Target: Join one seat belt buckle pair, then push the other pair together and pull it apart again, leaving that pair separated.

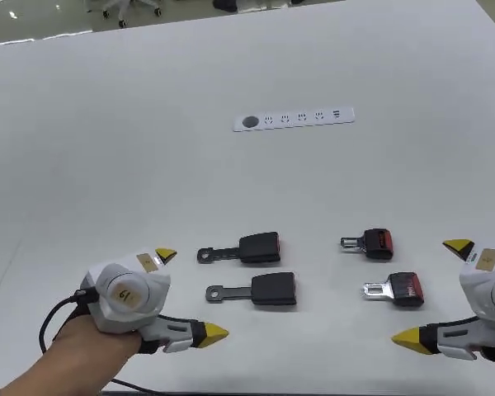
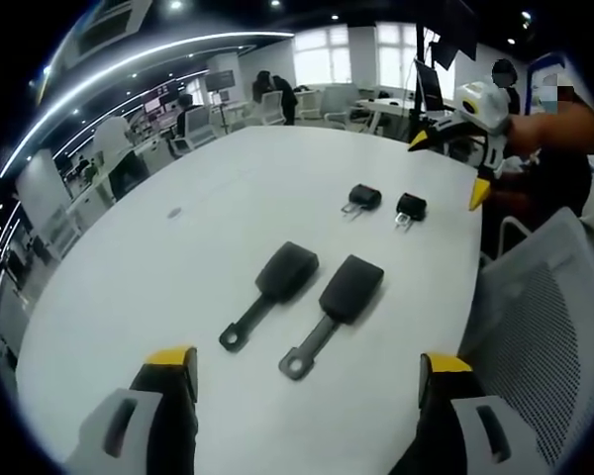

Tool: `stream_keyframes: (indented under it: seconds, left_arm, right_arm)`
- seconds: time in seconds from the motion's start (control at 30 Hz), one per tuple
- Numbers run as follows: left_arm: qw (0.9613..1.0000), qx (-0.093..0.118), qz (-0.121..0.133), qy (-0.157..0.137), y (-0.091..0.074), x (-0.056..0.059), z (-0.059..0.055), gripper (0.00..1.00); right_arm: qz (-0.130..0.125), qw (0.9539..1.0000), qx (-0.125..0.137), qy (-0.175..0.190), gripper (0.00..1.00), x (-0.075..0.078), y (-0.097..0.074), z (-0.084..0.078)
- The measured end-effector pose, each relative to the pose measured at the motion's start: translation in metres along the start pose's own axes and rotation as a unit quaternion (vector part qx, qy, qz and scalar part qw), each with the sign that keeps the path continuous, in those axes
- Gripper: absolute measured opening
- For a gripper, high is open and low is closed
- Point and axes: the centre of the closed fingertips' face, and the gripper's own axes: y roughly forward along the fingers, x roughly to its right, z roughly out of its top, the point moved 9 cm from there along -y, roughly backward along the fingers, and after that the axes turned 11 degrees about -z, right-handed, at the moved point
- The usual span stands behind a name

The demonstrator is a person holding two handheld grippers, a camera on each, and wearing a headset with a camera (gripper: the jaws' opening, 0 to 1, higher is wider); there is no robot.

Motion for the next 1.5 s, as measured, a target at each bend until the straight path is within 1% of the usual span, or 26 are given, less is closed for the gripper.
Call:
stream_keyframes:
  seconds: [0.03, 0.17, 0.37, 0.43, 0.53, 0.63, 0.7, 0.77, 0.8, 0.87, 1.0, 1.07, 1.13, 1.17, 1.23, 1.3, 1.43, 1.5]
  left_arm:
    - [1.0000, 0.000, -0.002, -0.003, 0.000, 0.001, 0.000, 0.92]
    - [1.0000, -0.004, -0.004, 0.001, -0.001, 0.006, 0.002, 0.90]
    - [0.9999, -0.005, -0.006, 0.008, -0.001, 0.005, 0.003, 0.90]
    - [1.0000, -0.003, -0.007, 0.006, -0.001, 0.007, 0.005, 0.90]
    - [0.9999, -0.007, -0.010, 0.008, 0.000, 0.007, 0.005, 0.89]
    - [0.9998, -0.013, -0.015, 0.010, 0.001, 0.009, 0.005, 0.86]
    - [0.9997, -0.013, -0.016, 0.011, 0.002, 0.011, 0.007, 0.85]
    - [0.9997, -0.013, -0.018, 0.012, 0.003, 0.009, 0.006, 0.86]
    - [0.9997, -0.013, -0.018, 0.013, 0.003, 0.008, 0.004, 0.86]
    - [0.9996, -0.013, -0.020, 0.012, 0.004, 0.008, 0.004, 0.86]
    - [0.9995, -0.014, -0.023, 0.014, 0.006, 0.006, 0.004, 0.86]
    - [0.9993, -0.017, -0.029, 0.018, 0.008, 0.006, 0.005, 0.83]
    - [0.9990, -0.021, -0.029, 0.025, 0.011, 0.006, 0.007, 0.82]
    - [0.9990, -0.020, -0.031, 0.027, 0.012, 0.006, 0.008, 0.81]
    - [0.9989, -0.019, -0.032, 0.031, 0.013, 0.006, 0.008, 0.82]
    - [0.9987, -0.018, -0.037, 0.032, 0.015, 0.003, 0.007, 0.81]
    - [0.9983, -0.016, -0.044, 0.033, 0.019, 0.002, 0.012, 0.81]
    - [0.9980, -0.013, -0.049, 0.037, 0.022, 0.000, 0.012, 0.80]
  right_arm:
    - [-0.001, 1.0000, 0.000, -0.001, 1.00, 0.001, 0.000, 0.000]
    - [-0.002, 1.0000, 0.003, -0.004, 1.00, 0.003, 0.000, 0.004]
    - [-0.001, 1.0000, 0.003, -0.009, 1.00, 0.003, 0.002, 0.005]
    - [0.001, 0.9999, 0.003, -0.013, 0.99, 0.003, 0.003, 0.005]
    - [0.001, 0.9999, 0.003, -0.014, 0.99, 0.004, 0.003, 0.004]
    - [0.001, 0.9999, 0.000, -0.014, 0.98, 0.005, 0.002, 0.002]
    - [0.000, 0.9999, -0.001, -0.016, 0.98, 0.005, 0.002, 0.001]
    - [-0.002, 0.9999, -0.002, -0.016, 0.99, 0.005, 0.002, 0.000]
    - [0.003, 0.9999, 0.000, -0.017, 0.98, 0.005, 0.002, 0.000]
    - [0.003, 0.9998, -0.001, -0.020, 0.98, 0.004, 0.002, -0.001]
    - [0.003, 0.9997, 0.002, -0.025, 0.95, 0.005, 0.003, -0.002]
    - [0.005, 0.9998, 0.001, -0.018, 0.94, 0.006, 0.004, -0.002]
    - [0.015, 0.9996, 0.006, -0.024, 0.90, 0.005, 0.005, -0.002]
    - [0.013, 0.9996, 0.005, -0.025, 0.90, 0.006, 0.006, -0.003]
    - [0.017, 0.9993, 0.007, -0.033, 0.88, 0.005, 0.006, -0.002]
    - [0.021, 0.9989, 0.010, -0.040, 0.87, 0.005, 0.007, 0.000]
    - [0.032, 0.9981, 0.008, -0.053, 0.83, 0.007, 0.010, 0.000]
    - [0.037, 0.9978, 0.005, -0.056, 0.80, 0.009, 0.013, -0.002]
